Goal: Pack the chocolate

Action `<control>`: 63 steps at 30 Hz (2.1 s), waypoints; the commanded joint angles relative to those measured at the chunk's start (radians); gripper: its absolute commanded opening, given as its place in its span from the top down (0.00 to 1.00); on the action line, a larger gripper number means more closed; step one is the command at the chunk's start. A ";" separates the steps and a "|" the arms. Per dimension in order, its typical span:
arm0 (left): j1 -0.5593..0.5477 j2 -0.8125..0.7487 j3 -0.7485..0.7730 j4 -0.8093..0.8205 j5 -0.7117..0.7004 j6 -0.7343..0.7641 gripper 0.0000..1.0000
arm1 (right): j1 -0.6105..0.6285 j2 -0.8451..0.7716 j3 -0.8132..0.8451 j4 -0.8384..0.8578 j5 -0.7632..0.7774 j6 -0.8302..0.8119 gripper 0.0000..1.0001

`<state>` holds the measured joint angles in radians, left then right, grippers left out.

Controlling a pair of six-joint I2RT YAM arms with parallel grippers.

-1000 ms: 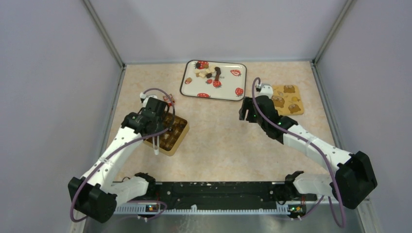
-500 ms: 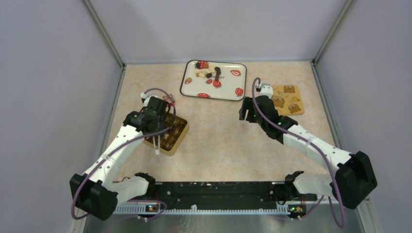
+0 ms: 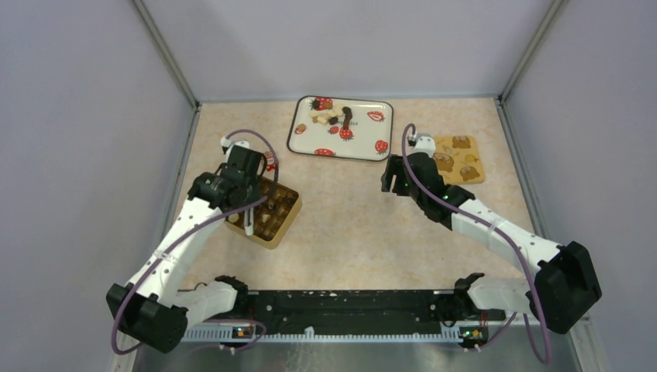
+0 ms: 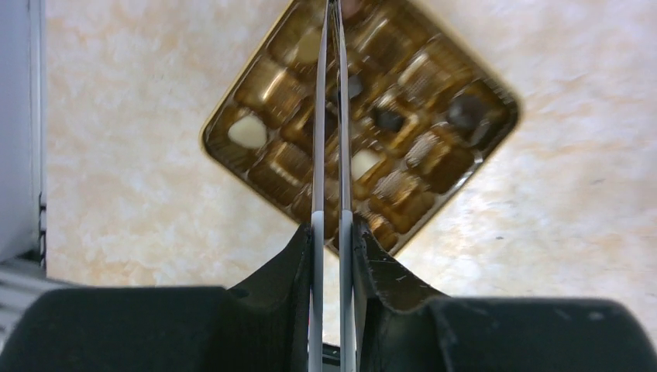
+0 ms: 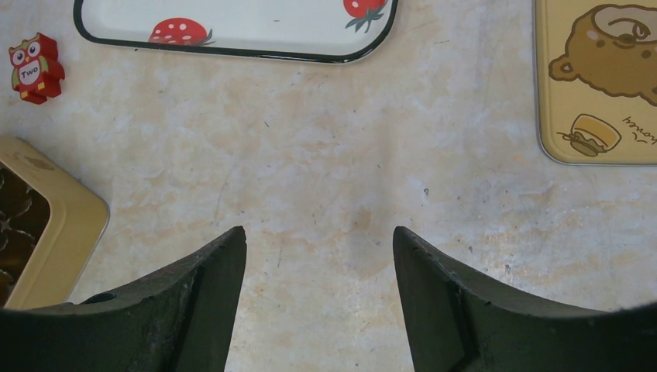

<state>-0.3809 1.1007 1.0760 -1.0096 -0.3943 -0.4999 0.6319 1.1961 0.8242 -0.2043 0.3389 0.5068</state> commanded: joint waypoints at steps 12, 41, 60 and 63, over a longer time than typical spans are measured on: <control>-0.010 0.253 0.271 0.418 0.359 0.082 0.91 | 0.009 -0.076 0.006 -0.026 0.064 0.003 0.32; -0.135 0.810 0.695 0.472 0.407 0.214 0.86 | 0.009 -0.071 0.052 -0.051 0.133 -0.019 0.32; -0.135 0.973 0.824 0.452 0.302 0.216 0.54 | 0.009 -0.083 0.043 -0.067 0.142 -0.011 0.32; -0.136 0.990 0.823 0.452 0.298 0.211 0.53 | 0.009 -0.077 0.045 -0.063 0.138 -0.009 0.32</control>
<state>-0.5144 2.0743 1.8591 -0.5842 -0.0868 -0.2882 0.6323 1.1240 0.8265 -0.2924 0.4622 0.4984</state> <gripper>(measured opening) 0.465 0.684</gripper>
